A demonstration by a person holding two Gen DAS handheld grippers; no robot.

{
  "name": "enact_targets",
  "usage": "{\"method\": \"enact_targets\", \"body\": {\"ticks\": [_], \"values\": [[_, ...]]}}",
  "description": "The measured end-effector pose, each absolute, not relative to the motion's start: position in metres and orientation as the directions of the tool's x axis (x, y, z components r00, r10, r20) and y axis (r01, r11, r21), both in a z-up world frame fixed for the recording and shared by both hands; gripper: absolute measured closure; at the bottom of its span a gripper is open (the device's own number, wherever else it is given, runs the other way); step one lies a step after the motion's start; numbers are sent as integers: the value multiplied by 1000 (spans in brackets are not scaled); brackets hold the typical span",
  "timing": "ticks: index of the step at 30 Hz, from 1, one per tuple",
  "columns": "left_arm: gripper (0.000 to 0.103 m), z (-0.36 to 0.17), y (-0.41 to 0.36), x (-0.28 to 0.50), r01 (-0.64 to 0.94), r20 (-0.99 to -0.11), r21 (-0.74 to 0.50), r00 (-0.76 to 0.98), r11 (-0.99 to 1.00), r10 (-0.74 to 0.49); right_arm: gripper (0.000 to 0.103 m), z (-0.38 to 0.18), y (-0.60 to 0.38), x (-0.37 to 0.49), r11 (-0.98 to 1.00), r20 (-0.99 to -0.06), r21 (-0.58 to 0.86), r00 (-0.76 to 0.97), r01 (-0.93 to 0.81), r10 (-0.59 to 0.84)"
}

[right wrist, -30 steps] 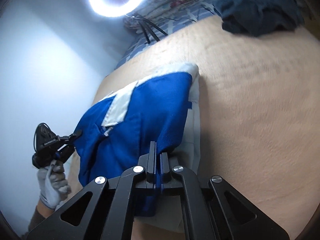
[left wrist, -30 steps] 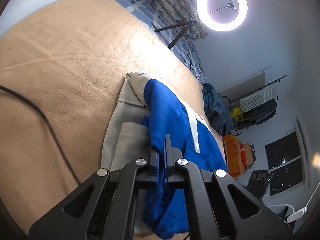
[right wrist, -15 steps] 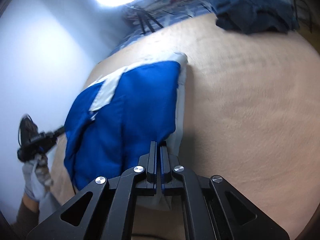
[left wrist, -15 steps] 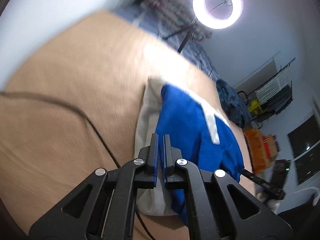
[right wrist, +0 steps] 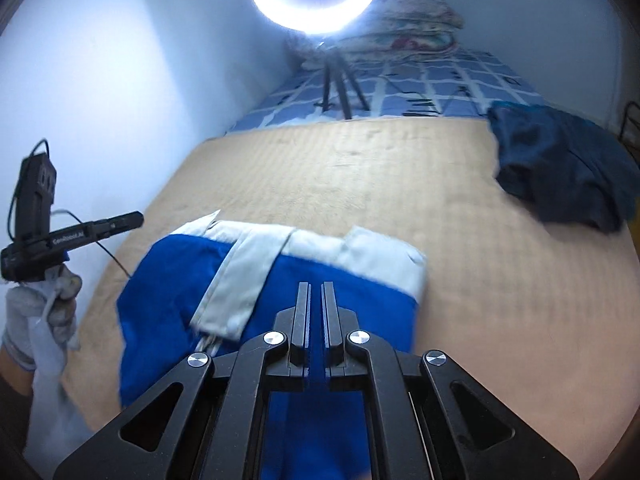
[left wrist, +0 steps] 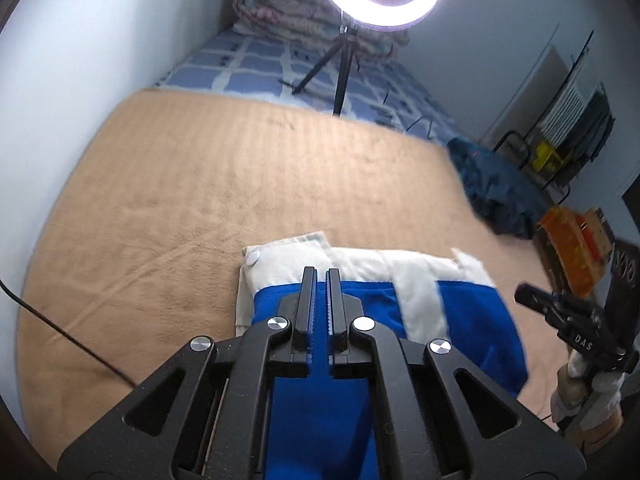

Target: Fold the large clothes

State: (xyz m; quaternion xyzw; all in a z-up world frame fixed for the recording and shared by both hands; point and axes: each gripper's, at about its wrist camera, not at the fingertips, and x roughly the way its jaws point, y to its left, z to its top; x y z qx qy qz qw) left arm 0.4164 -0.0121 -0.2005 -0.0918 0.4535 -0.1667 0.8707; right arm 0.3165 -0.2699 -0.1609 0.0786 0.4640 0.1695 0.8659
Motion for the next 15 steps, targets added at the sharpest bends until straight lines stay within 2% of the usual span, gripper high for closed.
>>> {"method": "enact_targets", "body": {"ticks": [5,9,12,15], "values": [[103,-245,-16,419,236,-822,-226,474,945,-315,100,-191,-244,340,933,-815,249,464,-259,347],[101,-282,-9,416,234,-833,-260,437,937,-340,100,-225,-244,346,930,-851,265,392,-254,350],[101,-282,-8,417,244,-828,-265,438,933,-350,103,-252,-248,346,930,-865,295,352,-220,357],[101,-264,-7,412,255,-824,-246,452,935,-340,102,-238,-251,342,934,-867,285,356,-216,347]]}}
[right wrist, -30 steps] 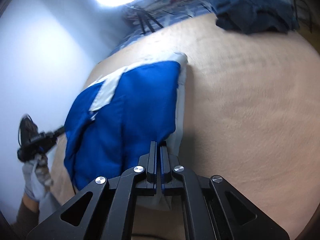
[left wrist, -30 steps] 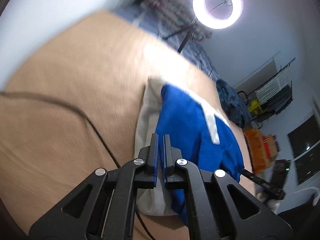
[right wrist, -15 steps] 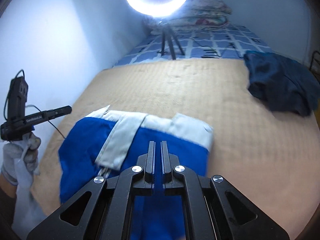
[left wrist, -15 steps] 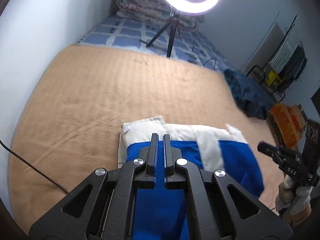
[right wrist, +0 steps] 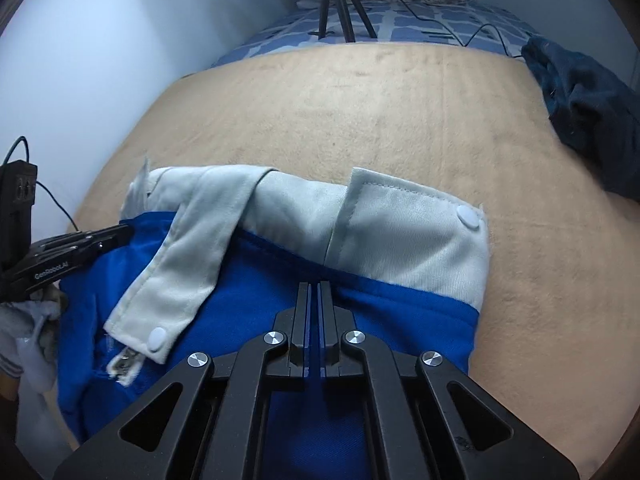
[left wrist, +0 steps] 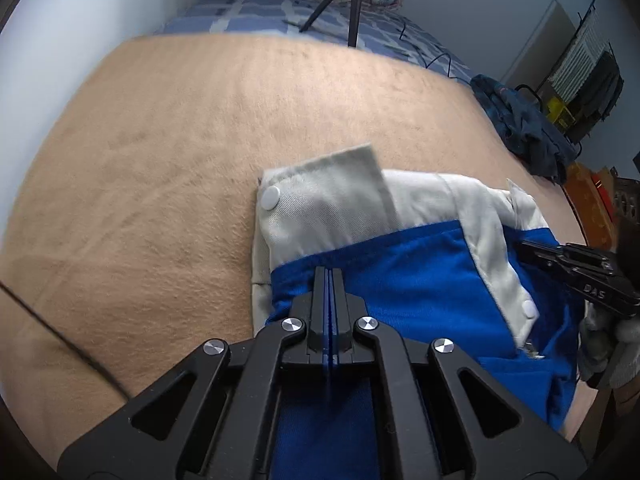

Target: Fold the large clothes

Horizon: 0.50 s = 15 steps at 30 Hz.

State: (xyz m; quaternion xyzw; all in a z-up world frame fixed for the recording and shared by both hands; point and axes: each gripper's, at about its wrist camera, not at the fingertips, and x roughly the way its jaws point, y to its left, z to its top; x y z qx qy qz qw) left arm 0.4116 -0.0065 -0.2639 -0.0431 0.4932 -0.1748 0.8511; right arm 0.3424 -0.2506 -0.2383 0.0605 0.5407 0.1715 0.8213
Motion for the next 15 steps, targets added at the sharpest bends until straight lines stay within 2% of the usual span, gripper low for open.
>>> {"method": "enact_targets", "body": {"ticks": [6,10,13,15], "values": [[100,-224,4,364,305,-757,-268,520,914,-396,100,-194,-266,288,918,-823,280,421,-282,380],[100,-237,4,347,308,-776,-228,516,924,-364,99,-194,-271,243,918,-824,287,418,-274,382],[101,-254,14,348,269,-782,-276,496,923,-378,99,-208,-278,234,932,-839,282,412,-226,354],[101,-262,17,347,263,-782,-281,494,923,-379,99,-223,-283,231,923,-838,335,389,-188,383]]}}
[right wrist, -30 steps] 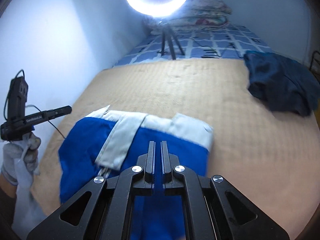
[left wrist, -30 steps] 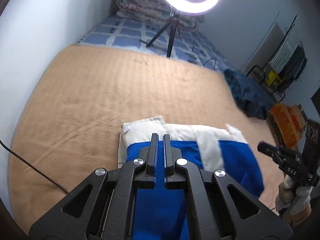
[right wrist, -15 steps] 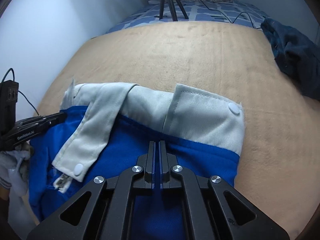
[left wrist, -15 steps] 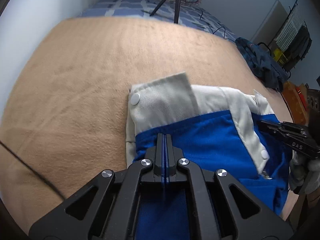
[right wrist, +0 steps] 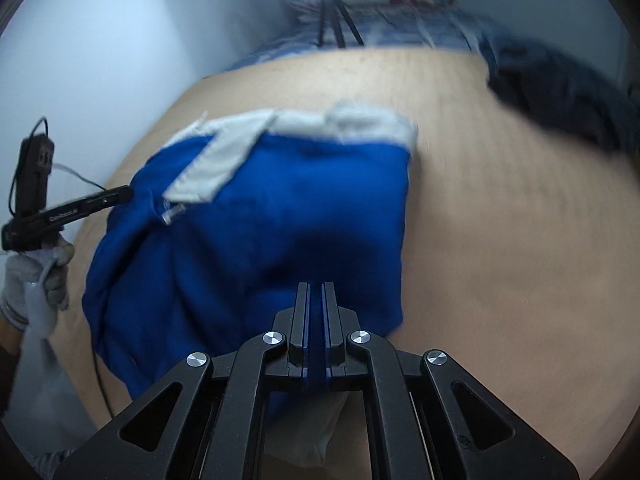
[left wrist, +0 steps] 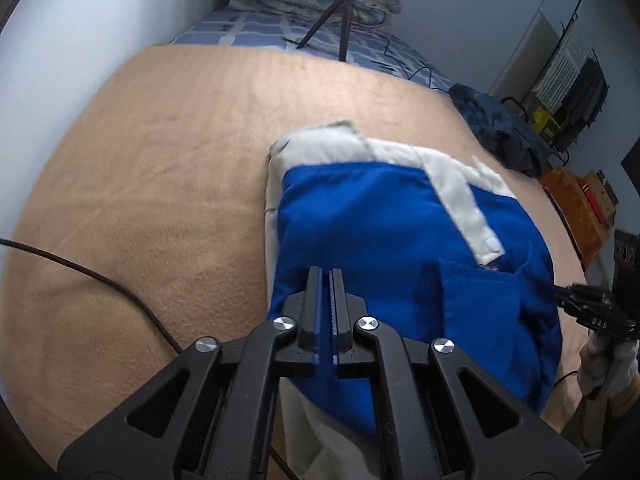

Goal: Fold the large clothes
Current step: 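Open both tools and grasp the jacket side edge to fold it inward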

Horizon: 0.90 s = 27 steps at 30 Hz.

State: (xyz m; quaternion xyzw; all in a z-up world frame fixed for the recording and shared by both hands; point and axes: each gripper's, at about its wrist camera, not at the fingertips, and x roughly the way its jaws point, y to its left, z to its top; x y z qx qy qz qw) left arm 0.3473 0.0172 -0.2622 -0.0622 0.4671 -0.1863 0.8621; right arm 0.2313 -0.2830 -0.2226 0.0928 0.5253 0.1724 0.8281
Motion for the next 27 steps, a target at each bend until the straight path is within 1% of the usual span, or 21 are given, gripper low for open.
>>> {"method": "enact_targets", "body": {"ticks": [4,7,8,9,10,11,12,13,14,15,18,21,27], "values": [[100,-269,21,346,267,-792,-282,477,921,-381,99,-236,-289,221,899,-815,418,384,-127,433],[100,-262,28,342,266,-792,-302,465,916,-396,99,-223,-284,220,909,-841,377,347,-177,416],[97,-258,34,339,256,-786,-322,465,911,-408,99,-218,-285,219,908,-840,376,344,-187,419],[92,-254,41,338,241,-779,-343,466,908,-418,99,-209,-288,216,904,-832,378,356,-199,426],[75,-251,48,337,227,-764,-382,467,896,-445,98,-202,-293,215,906,-825,372,375,-202,422],[52,-248,57,337,216,-743,-431,467,876,-480,91,-197,-296,214,909,-821,365,390,-202,416],[43,-246,67,337,199,-719,-483,466,853,-516,84,-190,-303,212,913,-811,356,419,-198,407],[36,-245,75,339,177,-697,-533,463,827,-548,63,-189,-306,212,913,-805,356,432,-199,408],[35,-246,81,340,162,-682,-568,456,807,-572,51,-186,-312,211,912,-791,358,454,-201,410],[35,-248,88,343,140,-659,-619,442,773,-608,43,-184,-316,211,912,-783,358,469,-200,410],[35,-263,98,356,74,-607,-727,395,682,-690,42,-188,-324,220,902,-777,383,458,-200,432],[35,-281,100,367,17,-581,-779,358,627,-731,38,-201,-332,231,884,-778,434,422,-174,465],[35,-301,89,381,4,-571,-801,296,599,-765,38,-230,-335,251,834,-762,534,350,-136,545]]}}
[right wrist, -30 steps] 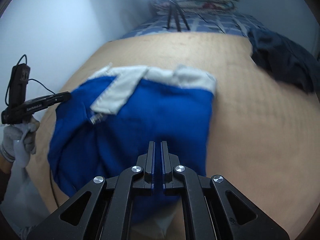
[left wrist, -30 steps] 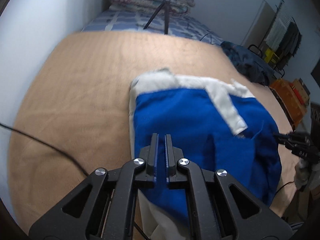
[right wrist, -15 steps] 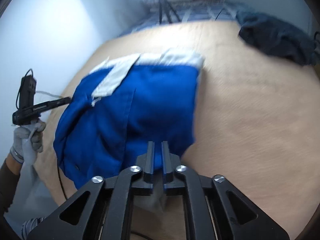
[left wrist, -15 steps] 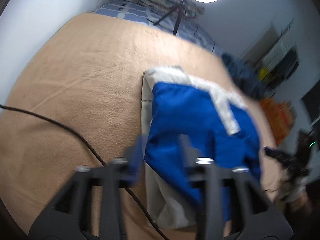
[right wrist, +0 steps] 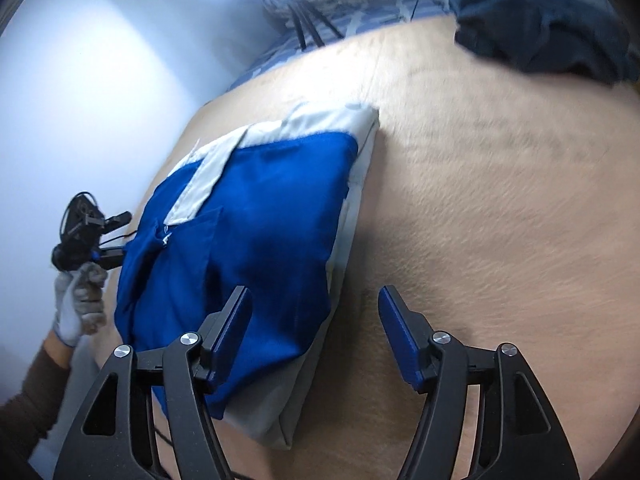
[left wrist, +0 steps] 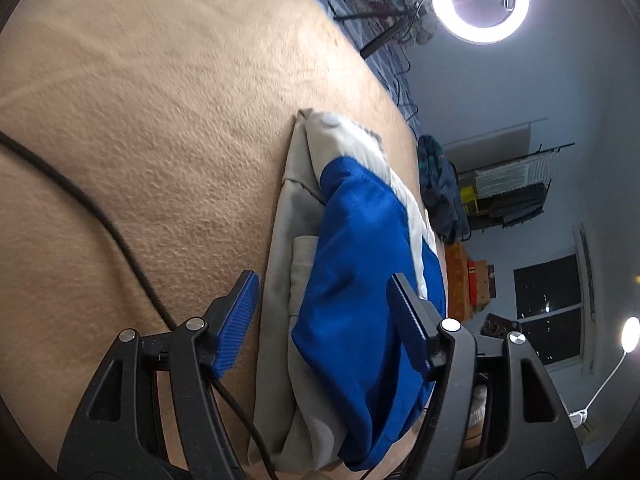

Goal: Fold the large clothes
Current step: 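Open both tools and grasp the jacket side edge to fold it inward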

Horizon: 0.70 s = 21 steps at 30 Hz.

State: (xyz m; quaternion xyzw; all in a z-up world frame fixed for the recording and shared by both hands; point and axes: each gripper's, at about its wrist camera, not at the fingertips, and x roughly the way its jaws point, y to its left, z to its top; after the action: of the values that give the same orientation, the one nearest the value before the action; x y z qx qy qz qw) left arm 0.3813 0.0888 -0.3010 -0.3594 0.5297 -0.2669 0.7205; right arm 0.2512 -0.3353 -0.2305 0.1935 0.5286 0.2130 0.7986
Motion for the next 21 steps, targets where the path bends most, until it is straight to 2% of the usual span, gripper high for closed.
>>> {"method": "enact_targets", "body": {"ticks": [9,13,18,19,21], "values": [[35,-312,79,392,13,-561,-812,260,584,-786,38,-258,-336,267,715,-668,694,299,-82,682],[42,-313,66,399,38,-584,-792,243,609,-775,38,-265,-336,275,666,-622,743,300,-67,723],[44,-310,47,404,68,-625,-752,241,656,-742,38,-266,-325,283,652,-606,754,301,-78,736],[46,-308,44,404,74,-636,-741,246,668,-732,38,-266,-322,284,655,-608,752,302,-80,734],[48,-306,41,403,86,-652,-720,256,688,-714,46,-264,-321,281,666,-619,742,301,-78,725]]}}
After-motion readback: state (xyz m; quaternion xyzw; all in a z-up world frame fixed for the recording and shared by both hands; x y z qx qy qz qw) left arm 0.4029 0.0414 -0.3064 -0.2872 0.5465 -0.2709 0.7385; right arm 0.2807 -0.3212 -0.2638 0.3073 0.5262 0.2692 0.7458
